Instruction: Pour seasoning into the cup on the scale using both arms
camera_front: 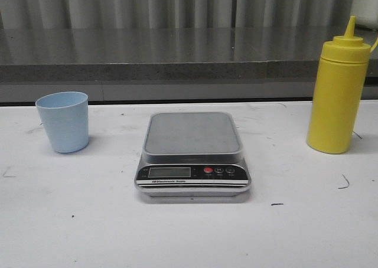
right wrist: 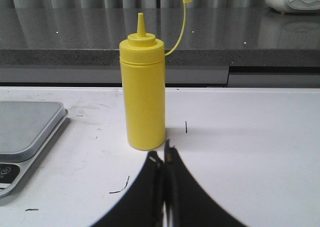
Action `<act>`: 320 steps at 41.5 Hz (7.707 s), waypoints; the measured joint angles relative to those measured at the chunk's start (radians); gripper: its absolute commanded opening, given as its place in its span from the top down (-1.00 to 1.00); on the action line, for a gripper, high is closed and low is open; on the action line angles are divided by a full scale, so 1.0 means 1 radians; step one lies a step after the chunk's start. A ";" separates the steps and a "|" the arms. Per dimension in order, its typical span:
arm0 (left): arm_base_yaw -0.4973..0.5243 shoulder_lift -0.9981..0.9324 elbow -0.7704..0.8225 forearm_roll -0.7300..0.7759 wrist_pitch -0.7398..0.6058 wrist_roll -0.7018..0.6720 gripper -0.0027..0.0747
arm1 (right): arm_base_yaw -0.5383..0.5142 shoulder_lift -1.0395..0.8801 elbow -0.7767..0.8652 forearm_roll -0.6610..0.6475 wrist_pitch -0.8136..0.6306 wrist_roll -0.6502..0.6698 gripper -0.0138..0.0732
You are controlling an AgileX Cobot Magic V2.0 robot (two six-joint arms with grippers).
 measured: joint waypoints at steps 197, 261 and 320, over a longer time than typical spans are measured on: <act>-0.065 1.851 -1.445 -0.061 0.827 0.049 -0.40 | 0.000 0.623 -0.638 -0.086 0.551 -0.012 -0.41; -0.323 1.771 -1.524 -0.130 0.877 0.090 0.98 | 0.000 0.623 -0.638 -0.086 0.557 -0.012 -0.41; -0.534 2.113 -1.862 0.043 0.992 -0.026 0.13 | 0.000 0.623 -0.638 -0.086 0.561 -0.014 -0.41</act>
